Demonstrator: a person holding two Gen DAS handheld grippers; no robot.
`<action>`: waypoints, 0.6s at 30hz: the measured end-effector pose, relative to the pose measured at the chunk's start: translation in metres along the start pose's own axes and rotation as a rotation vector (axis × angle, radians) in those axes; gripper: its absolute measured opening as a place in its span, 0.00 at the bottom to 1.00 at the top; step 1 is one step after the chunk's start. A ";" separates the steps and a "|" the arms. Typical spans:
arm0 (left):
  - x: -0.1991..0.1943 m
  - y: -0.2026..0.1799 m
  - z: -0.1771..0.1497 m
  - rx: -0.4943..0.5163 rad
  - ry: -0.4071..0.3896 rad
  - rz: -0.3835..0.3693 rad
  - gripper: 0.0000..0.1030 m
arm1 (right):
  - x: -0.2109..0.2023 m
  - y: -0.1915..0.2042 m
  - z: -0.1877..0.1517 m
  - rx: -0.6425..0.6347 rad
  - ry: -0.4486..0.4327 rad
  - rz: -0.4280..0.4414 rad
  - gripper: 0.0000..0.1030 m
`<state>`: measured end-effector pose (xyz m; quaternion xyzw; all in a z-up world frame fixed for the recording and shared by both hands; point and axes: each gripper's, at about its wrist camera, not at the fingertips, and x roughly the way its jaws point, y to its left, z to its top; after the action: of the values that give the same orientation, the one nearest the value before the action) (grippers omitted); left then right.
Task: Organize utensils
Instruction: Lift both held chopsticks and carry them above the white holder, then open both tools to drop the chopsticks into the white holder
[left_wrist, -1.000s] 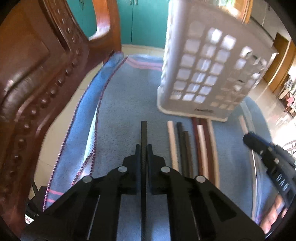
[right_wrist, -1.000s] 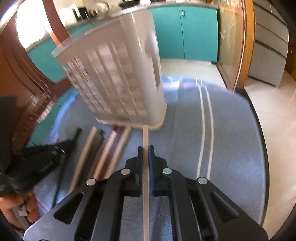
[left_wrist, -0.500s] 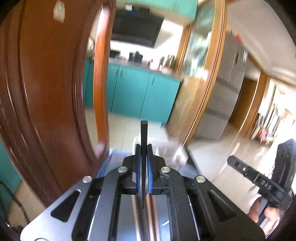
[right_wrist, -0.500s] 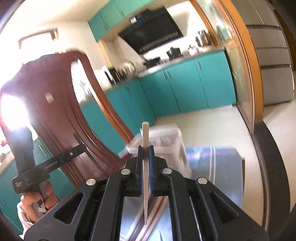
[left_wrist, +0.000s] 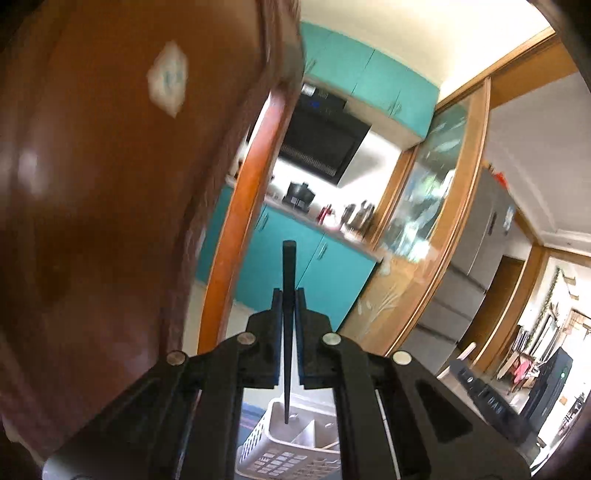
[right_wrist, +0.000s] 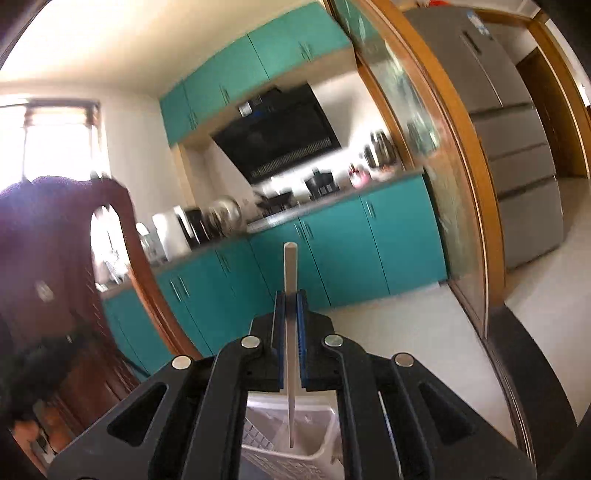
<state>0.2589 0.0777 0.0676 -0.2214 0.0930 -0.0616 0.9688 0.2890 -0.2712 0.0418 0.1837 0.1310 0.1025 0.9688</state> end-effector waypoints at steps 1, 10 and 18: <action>0.010 0.001 -0.005 -0.001 0.021 0.008 0.07 | 0.004 -0.002 -0.006 -0.003 0.011 -0.005 0.06; 0.054 -0.008 -0.046 0.088 0.134 0.075 0.07 | 0.020 -0.015 -0.036 -0.035 0.089 -0.038 0.06; 0.056 -0.014 -0.059 0.083 0.155 0.077 0.15 | -0.001 -0.007 -0.035 -0.060 0.038 -0.097 0.27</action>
<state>0.2997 0.0320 0.0131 -0.1720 0.1736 -0.0451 0.9686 0.2790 -0.2664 0.0082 0.1460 0.1549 0.0629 0.9751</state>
